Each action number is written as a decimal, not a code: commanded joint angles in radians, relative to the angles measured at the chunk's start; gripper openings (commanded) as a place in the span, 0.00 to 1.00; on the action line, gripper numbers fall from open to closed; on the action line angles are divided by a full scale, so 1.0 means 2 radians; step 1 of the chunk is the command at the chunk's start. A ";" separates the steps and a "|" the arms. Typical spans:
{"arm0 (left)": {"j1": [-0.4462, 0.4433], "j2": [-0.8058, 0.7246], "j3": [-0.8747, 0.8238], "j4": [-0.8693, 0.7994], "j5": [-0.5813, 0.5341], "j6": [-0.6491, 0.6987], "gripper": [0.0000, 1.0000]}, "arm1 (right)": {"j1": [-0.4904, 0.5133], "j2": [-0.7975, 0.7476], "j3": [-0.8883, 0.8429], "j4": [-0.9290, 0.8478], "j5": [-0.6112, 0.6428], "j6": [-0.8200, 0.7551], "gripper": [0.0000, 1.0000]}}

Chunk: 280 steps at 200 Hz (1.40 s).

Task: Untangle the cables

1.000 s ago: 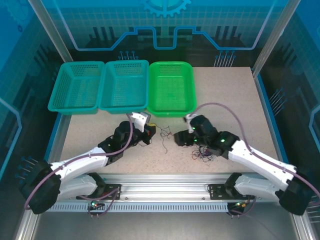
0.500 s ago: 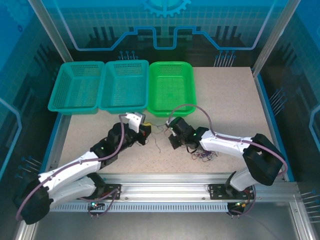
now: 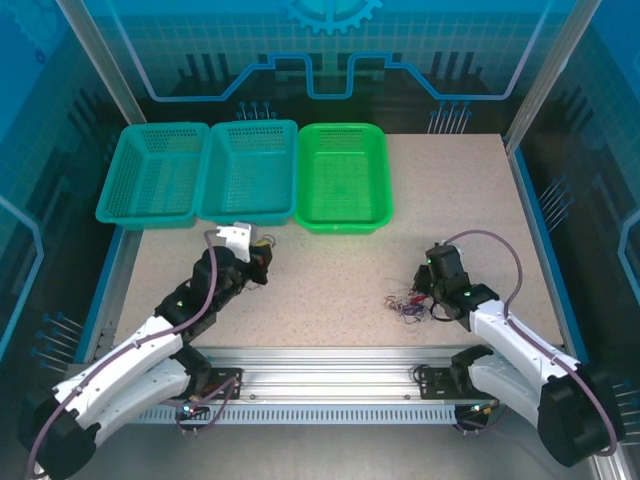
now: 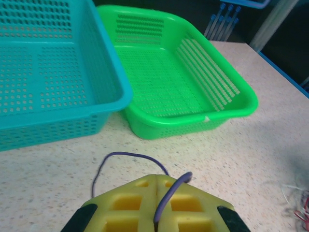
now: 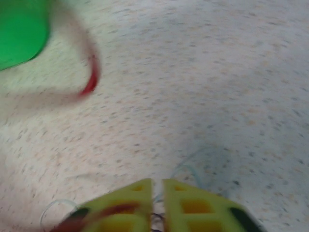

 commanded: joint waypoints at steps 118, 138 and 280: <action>-0.023 0.099 0.073 0.050 0.267 0.085 0.00 | 0.148 0.026 0.122 0.149 -0.310 -0.231 0.71; -0.030 0.103 0.074 0.054 0.271 0.082 0.00 | 0.183 0.037 0.080 0.224 -0.278 -0.275 0.71; -0.041 0.094 0.077 0.030 0.164 0.084 0.00 | 0.199 0.149 0.044 0.411 -0.224 -0.315 0.00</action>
